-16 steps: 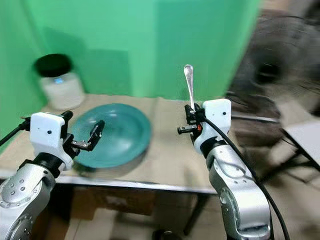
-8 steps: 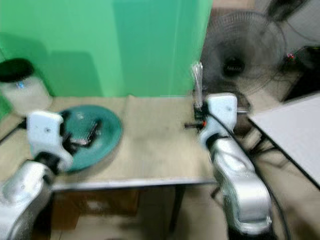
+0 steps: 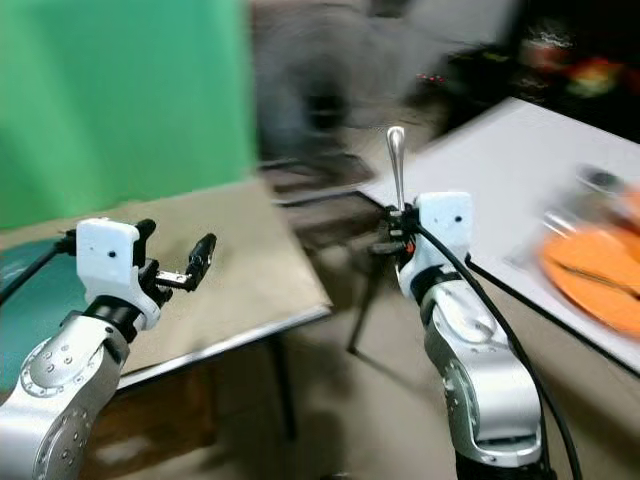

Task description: Setting the table

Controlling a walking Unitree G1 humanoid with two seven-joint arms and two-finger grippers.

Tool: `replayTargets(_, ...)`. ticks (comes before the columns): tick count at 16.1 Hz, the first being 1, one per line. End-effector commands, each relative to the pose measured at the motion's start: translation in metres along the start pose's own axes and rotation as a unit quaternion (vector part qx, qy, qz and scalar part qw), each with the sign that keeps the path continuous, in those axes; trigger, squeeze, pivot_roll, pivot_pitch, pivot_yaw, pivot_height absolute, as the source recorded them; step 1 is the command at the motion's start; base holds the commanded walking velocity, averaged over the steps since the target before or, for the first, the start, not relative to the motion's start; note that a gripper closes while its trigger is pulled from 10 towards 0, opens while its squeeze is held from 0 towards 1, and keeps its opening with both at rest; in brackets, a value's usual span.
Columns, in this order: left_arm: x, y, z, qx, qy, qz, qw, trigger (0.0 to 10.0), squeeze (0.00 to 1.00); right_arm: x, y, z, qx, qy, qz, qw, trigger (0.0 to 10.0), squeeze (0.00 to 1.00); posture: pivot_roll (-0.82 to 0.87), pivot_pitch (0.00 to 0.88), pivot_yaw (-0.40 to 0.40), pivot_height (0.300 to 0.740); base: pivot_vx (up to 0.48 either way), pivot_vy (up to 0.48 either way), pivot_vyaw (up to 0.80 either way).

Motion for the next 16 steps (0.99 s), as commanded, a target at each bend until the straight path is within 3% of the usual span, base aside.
replayTargets(1,0.0001,0.0012,-0.0009,-0.004,0.002,-0.005,1.0,10.0,0.0,-0.0031,0.0045,-0.0021,0.004,-0.01,-0.008,1.0,10.0,0.0,-0.1,0.0,-0.006,0.74,0.0,0.0,-0.8)
replayTargets(6,-0.0009,0.0034,-0.0009,-0.018,-0.002,-0.016,1.0,10.0,0.0,-0.0032,0.0016,-0.002,-0.001,-0.012,-0.005,1.0,10.0,0.0,-0.09,0.0,-0.012,0.74,0.0,0.0,-0.8)
replayTargets(11,-0.0042,0.005,0.0003,-0.02,0.0,-0.021,1.0,10.0,0.0,-0.0037,0.0033,-0.0046,-0.002,-0.023,-0.011,1.0,10.0,0.0,-0.1,0.0,0.002,0.74,0.0,-0.328,-0.8)
replayTargets(16,-0.0053,0.0033,-0.0031,-0.018,-0.006,-0.02,1.0,10.0,0.0,-0.0009,0.0018,-0.0095,0.009,-0.029,-0.007,1.0,10.0,0.0,-0.11,0.0,0.002,0.74,0.0,-0.351,-0.11)
Point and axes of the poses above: a point about 5 cm out from each wrist's last joint towards the gripper, its own x axis pointing back from the gripper into the wrist, its own y axis along the axis of the wrist's last joint, z = x × y, the point moved 3 cm from there along -x, pointing out of the wrist towards the gripper, and after that the axes turned 12 degrees about -x, right-handed, at the moved point
